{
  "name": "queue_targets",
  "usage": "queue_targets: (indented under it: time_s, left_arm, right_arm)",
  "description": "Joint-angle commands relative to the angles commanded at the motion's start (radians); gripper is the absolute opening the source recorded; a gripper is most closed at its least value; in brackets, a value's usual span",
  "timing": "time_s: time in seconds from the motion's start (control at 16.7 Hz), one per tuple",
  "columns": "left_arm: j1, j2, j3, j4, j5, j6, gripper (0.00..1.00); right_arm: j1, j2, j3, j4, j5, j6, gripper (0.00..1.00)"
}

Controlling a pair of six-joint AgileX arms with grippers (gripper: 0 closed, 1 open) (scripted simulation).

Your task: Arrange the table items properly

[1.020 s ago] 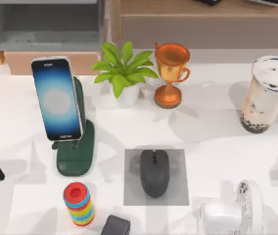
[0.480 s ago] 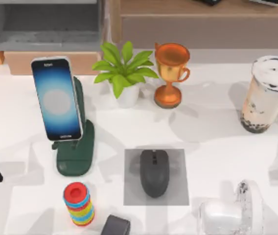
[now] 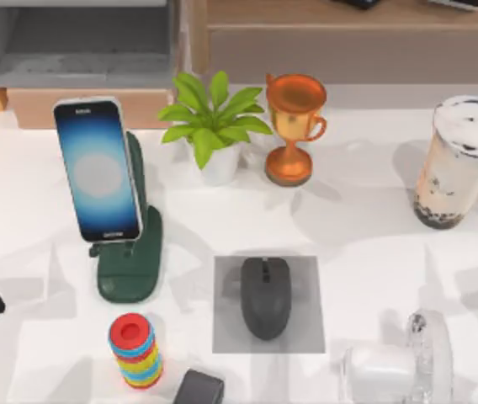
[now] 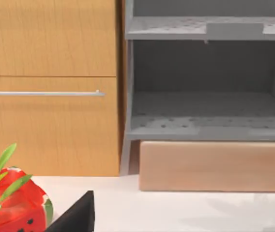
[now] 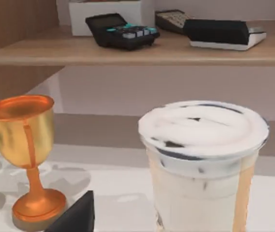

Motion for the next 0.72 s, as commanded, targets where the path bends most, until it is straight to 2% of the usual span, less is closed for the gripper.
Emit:
queue_targets:
  time_s: [0.42,0.72]
  left_arm:
    - [0.0,0.0,0.0,0.0,0.0,0.0,1.0]
    - [0.0,0.0,0.0,0.0,0.0,0.0,1.0]
  right_arm:
    - [0.144,0.768,0.097,0.679,0.145,0.012,1.0]
    - [0.139,1.257,0.208,0.965,0.257,-0.007,1.0]
